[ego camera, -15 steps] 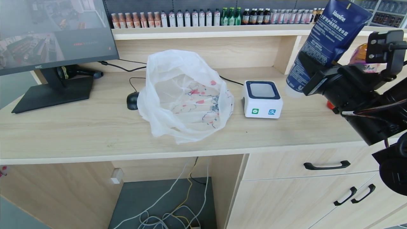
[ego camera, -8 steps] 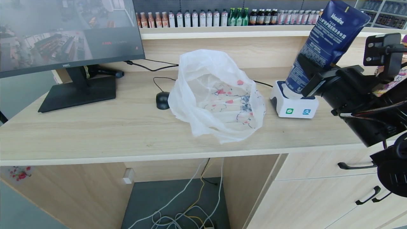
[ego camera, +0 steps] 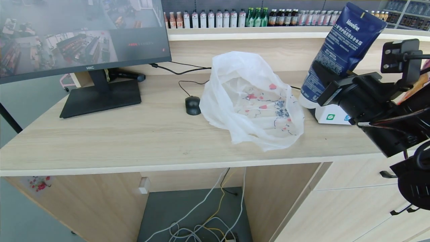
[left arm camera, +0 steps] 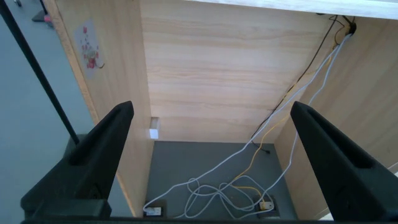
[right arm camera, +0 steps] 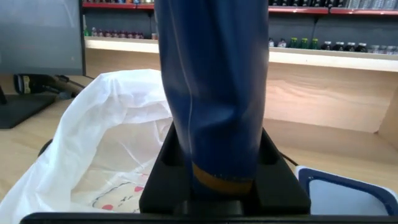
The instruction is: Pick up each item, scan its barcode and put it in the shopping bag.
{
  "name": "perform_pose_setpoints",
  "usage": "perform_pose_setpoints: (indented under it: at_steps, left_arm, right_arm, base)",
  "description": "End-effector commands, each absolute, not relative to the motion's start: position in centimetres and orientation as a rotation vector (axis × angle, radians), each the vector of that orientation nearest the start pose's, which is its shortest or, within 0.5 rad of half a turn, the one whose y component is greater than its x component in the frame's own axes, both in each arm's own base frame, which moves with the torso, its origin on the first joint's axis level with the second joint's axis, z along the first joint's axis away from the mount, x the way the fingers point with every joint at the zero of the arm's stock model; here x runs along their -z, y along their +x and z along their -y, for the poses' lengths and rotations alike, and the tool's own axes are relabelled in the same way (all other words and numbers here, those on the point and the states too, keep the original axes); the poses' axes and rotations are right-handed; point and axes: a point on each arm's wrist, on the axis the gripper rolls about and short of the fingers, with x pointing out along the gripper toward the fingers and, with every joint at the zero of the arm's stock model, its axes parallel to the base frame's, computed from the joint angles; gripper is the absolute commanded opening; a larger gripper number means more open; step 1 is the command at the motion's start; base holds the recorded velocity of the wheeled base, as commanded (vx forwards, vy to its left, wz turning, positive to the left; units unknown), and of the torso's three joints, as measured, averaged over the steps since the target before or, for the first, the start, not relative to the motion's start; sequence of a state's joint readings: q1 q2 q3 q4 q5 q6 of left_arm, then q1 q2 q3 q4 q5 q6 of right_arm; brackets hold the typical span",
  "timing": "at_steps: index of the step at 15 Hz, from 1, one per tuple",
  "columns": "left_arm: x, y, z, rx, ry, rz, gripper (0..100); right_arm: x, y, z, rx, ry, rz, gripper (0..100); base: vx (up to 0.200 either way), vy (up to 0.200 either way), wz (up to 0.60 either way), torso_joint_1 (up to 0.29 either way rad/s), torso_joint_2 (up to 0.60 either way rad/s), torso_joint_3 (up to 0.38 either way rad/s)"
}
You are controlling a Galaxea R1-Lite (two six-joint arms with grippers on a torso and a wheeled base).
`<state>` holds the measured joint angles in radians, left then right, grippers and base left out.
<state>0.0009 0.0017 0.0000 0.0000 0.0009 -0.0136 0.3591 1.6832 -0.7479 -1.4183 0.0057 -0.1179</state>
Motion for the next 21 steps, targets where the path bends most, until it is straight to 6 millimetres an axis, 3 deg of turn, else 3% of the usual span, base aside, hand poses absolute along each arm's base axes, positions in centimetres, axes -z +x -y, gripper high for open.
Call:
perform_pose_setpoints:
  at_steps: [1,3,8,15,21]
  left_arm:
    - [-7.6,-2.3,0.0,-0.003,-0.014,-0.002,100]
    - [-7.6,-2.3,0.0,-0.003,-0.014,-0.002,100]
    - [-7.6,-2.3,0.0,-0.003,-0.014,-0.002,100]
    - [-7.6,-2.3,0.0,-0.002,-0.014,-0.002,100]
    - [-7.6,-2.3,0.0,-0.003,-0.014,-0.002,100]
  right_arm:
    - [-24.5,27.4,-10.9,-0.362,-0.031,0.485,0]
    - [-23.8,28.3,-11.4,-0.370,-0.033,0.464,0]
    - [-24.3,29.8,-12.9,-0.402,-0.033,0.407,0]
    - [-23.6,32.4,-16.3,-0.519,-0.029,0.407,0]
    - [-25.7,34.0,-17.1,-0.553,0.040,0.349,0]
  base:
    - [0.000,0.000,0.00,0.000,0.00,0.000]
    - [0.000,0.000,0.00,0.000,0.00,0.000]
    - [0.000,0.000,0.00,0.000,0.00,0.000]
    - [0.000,0.000,0.00,0.000,0.00,0.000]
    - [0.000,0.000,0.00,0.000,0.00,0.000]
